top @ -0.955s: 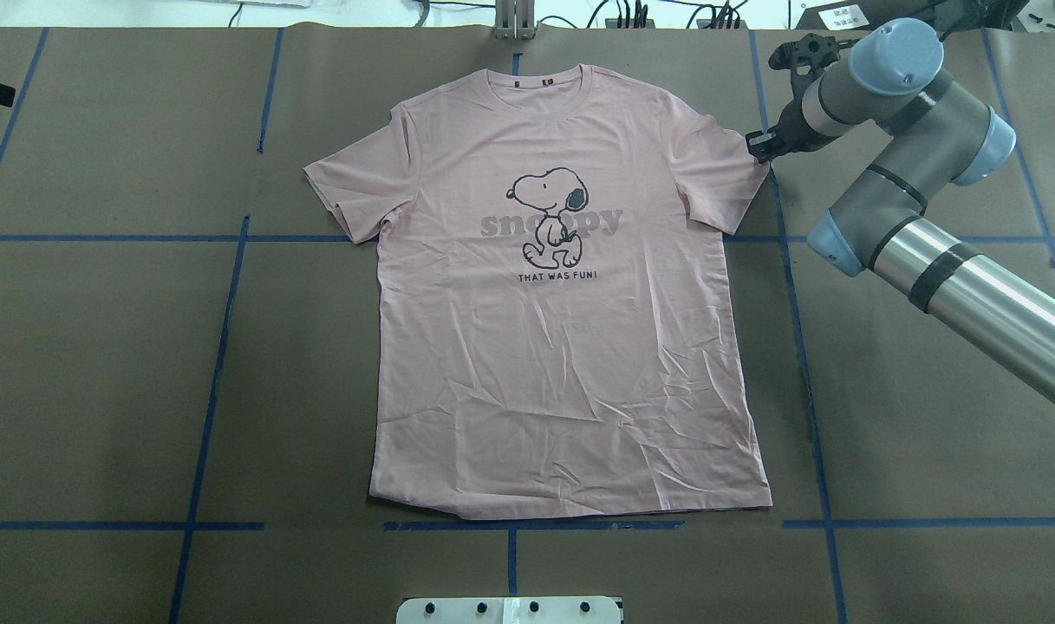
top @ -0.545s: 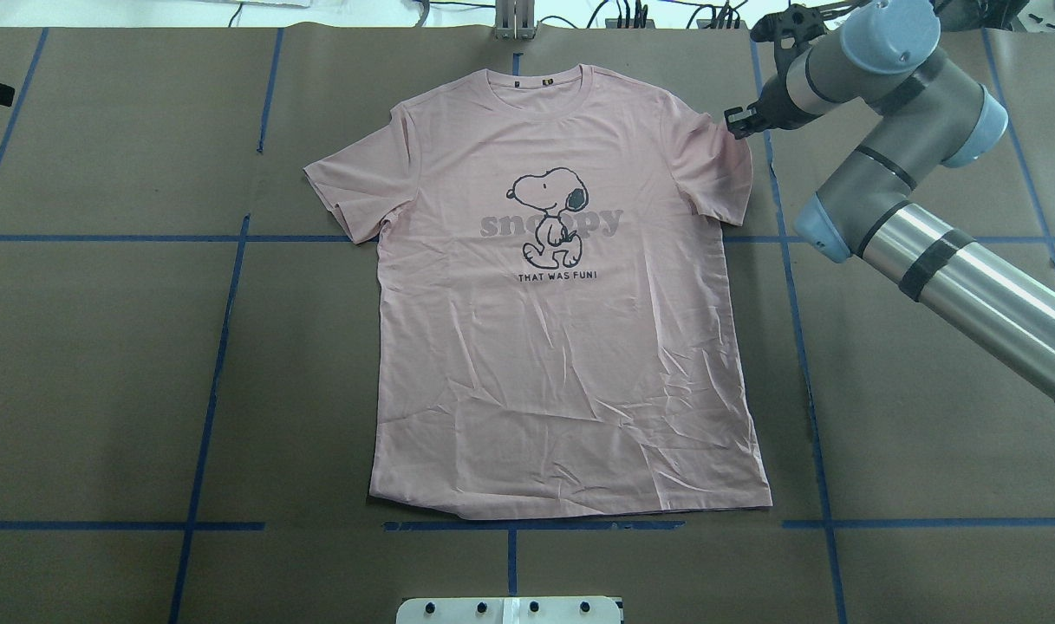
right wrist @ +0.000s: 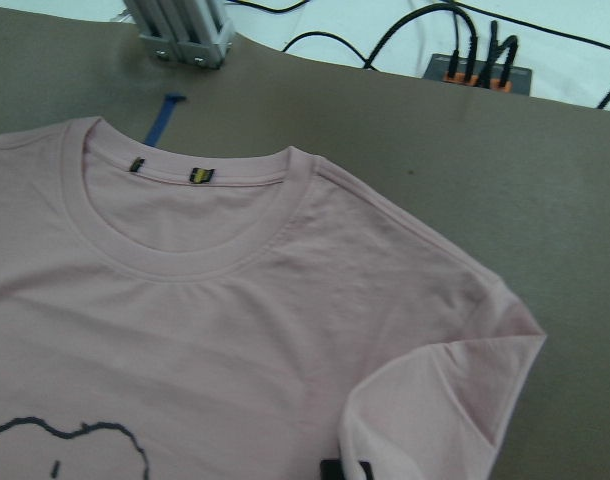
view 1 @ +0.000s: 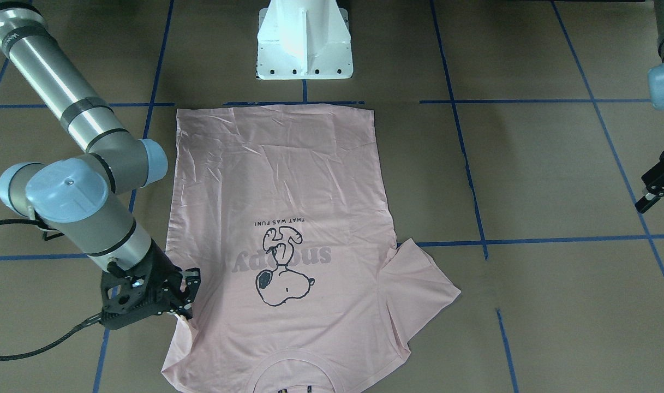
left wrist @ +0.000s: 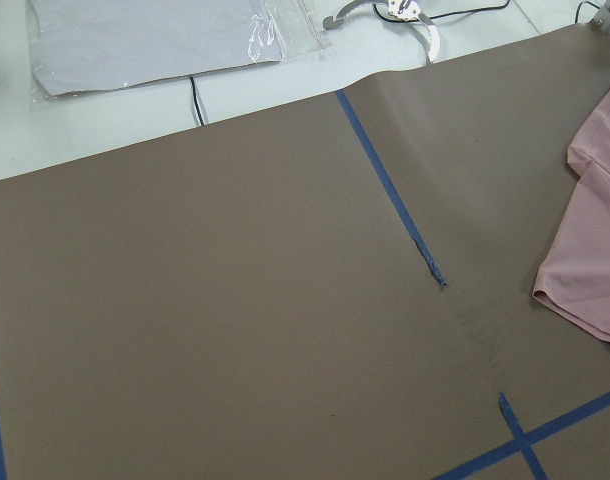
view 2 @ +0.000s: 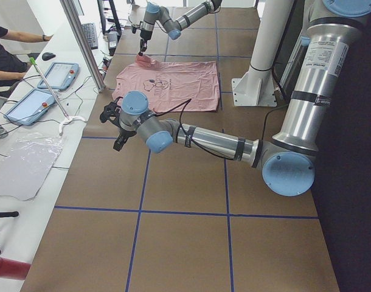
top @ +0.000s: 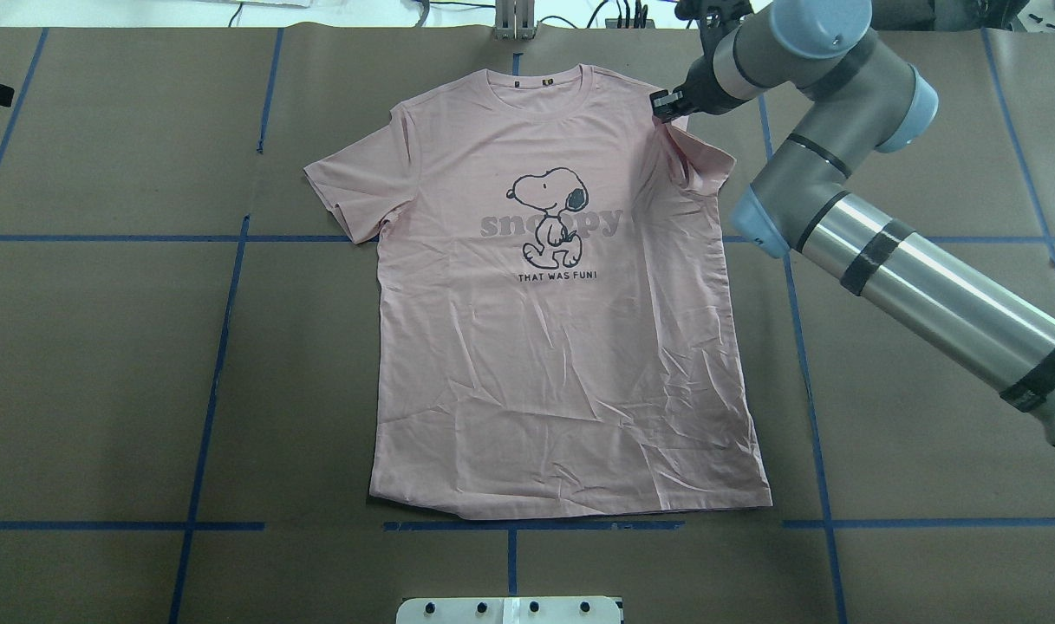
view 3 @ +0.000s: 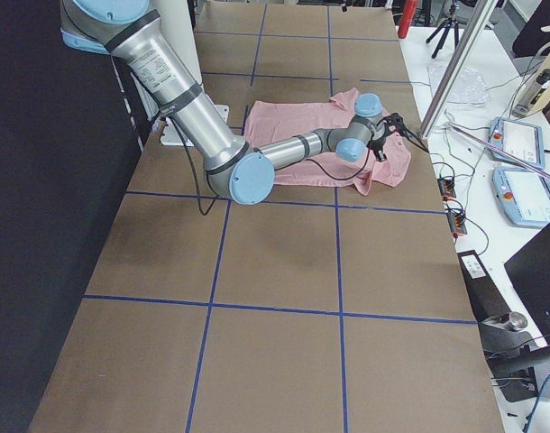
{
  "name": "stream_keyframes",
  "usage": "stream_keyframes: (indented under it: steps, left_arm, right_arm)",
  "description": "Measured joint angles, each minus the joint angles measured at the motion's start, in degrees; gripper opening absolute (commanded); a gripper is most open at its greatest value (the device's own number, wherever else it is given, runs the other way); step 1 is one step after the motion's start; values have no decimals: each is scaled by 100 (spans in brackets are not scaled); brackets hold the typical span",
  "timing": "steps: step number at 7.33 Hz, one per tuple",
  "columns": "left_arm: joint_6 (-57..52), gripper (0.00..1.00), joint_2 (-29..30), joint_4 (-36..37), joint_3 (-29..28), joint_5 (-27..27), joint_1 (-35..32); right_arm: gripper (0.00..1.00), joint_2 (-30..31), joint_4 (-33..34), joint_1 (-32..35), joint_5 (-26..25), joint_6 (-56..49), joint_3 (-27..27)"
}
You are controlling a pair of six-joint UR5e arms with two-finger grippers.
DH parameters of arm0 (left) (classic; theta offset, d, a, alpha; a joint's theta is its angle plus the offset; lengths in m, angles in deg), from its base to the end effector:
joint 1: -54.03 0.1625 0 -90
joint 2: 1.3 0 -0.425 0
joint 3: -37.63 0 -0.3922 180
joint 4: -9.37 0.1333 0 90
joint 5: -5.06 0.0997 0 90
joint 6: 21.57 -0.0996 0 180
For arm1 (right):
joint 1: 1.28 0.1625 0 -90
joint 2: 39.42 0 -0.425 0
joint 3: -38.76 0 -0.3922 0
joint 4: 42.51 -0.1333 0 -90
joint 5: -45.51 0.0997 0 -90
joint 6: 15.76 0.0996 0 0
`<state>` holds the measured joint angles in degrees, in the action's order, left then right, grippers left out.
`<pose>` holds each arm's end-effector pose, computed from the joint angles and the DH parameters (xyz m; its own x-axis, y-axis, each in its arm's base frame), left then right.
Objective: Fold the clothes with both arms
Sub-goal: 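Grasp the sleeve with the right gripper and fold it inward over the shirt body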
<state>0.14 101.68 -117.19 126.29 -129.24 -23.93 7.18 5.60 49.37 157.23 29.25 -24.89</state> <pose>0.0627 -0.5993 0.4707 0.6008 0.3706 -0.7083 0.0896 0.8492 0.5204 -0.4312 -0.6780 0.3186 0.5971 -0.3076 0.7408 -0.1346 0.8720 0.4706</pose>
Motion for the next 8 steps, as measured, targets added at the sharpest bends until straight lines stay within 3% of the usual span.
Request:
stream_keyframes:
  steps: [1, 2, 4, 8]
  left_arm:
    - [5, 100, -3, 0, -3, 0, 0]
    - [9, 100, -5, 0, -5, 0, 0]
    - [58, 100, -1, 4, 3, -6, 0]
    - [259, 100, 8, 0, 48, -13, 1]
  right_arm:
    - [27, -176, 10, -276, -350, 314, 33]
    - [99, -388, 27, -518, -696, 614, 157]
    - [100, -693, 44, -746, -1098, 858, 468]
    - [100, -749, 392, -712, -1160, 876, 493]
